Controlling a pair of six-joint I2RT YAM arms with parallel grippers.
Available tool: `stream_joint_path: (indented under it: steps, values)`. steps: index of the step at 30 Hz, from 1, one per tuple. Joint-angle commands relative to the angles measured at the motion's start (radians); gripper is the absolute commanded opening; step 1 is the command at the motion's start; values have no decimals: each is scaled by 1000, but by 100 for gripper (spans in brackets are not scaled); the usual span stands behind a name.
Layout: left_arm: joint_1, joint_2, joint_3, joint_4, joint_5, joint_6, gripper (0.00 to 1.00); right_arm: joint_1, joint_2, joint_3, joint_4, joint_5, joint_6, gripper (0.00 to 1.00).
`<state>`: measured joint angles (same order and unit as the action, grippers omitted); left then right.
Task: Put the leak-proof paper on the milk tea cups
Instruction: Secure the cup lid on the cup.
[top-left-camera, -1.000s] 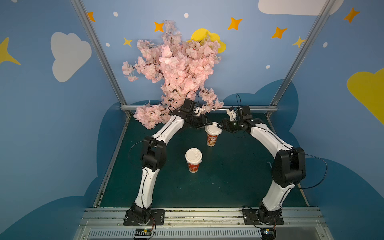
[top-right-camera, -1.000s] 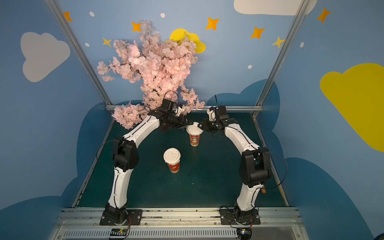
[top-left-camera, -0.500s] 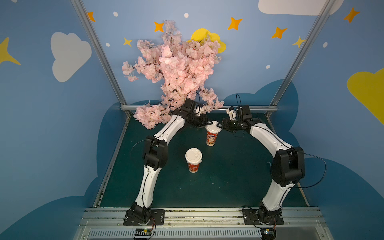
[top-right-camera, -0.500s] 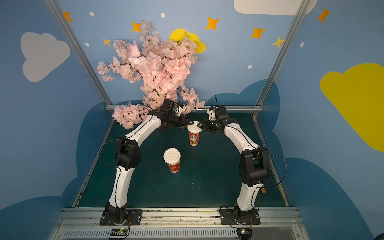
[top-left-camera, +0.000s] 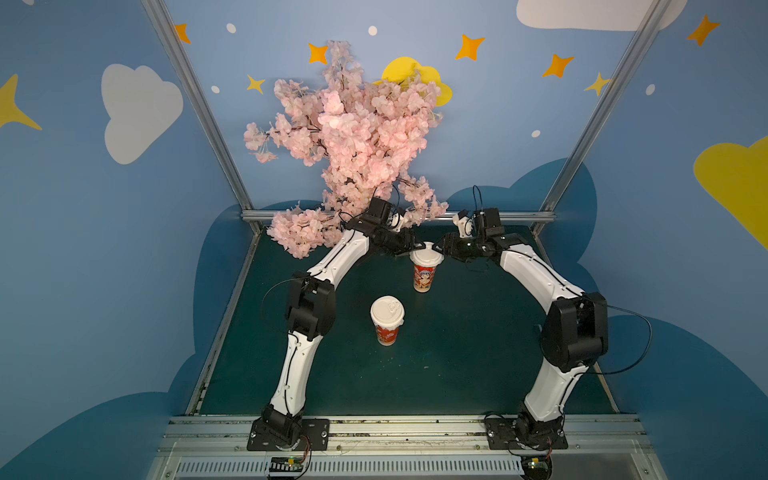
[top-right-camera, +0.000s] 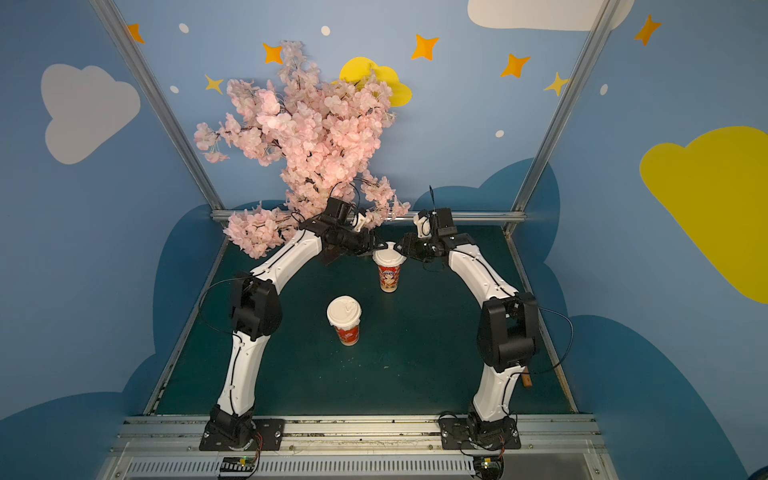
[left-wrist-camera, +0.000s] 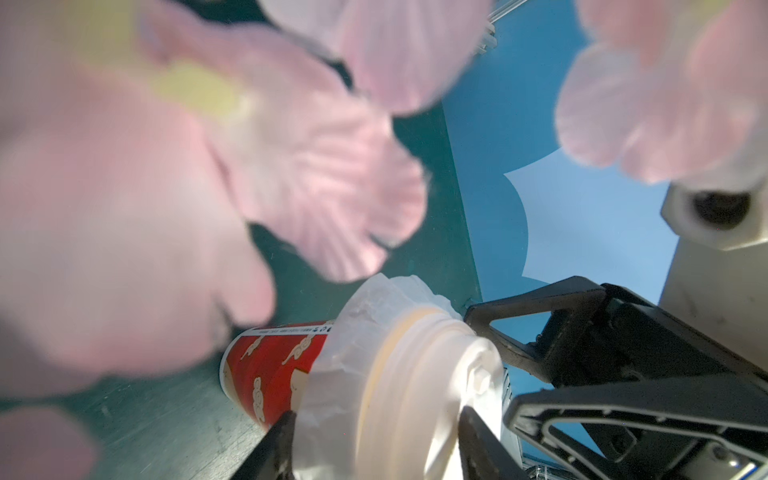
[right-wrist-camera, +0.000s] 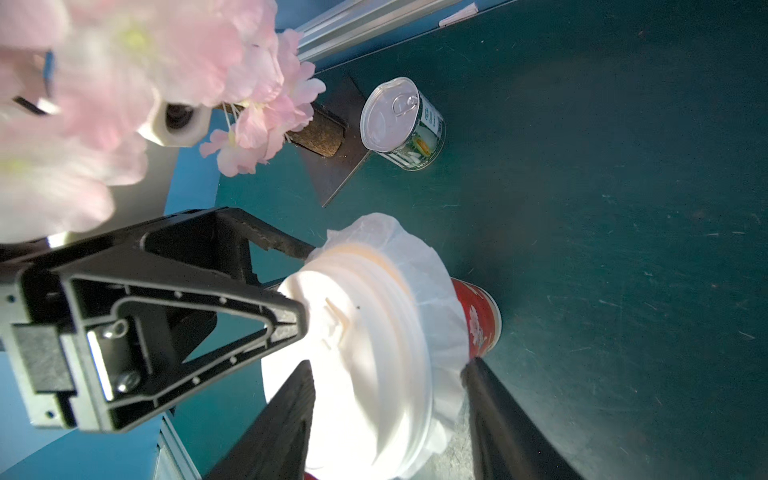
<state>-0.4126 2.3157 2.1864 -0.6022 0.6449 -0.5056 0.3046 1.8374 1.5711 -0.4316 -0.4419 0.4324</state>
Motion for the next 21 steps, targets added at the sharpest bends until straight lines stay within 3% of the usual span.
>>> stream_joint_path:
  steps: [1,21]
  values:
    - [5,10,17,-11,27,-8,60,1,25,26,-9,-24,10,60]
    - [4,-1,-40,16,21,-22,51,4,39,25,-18,-27,8,58]
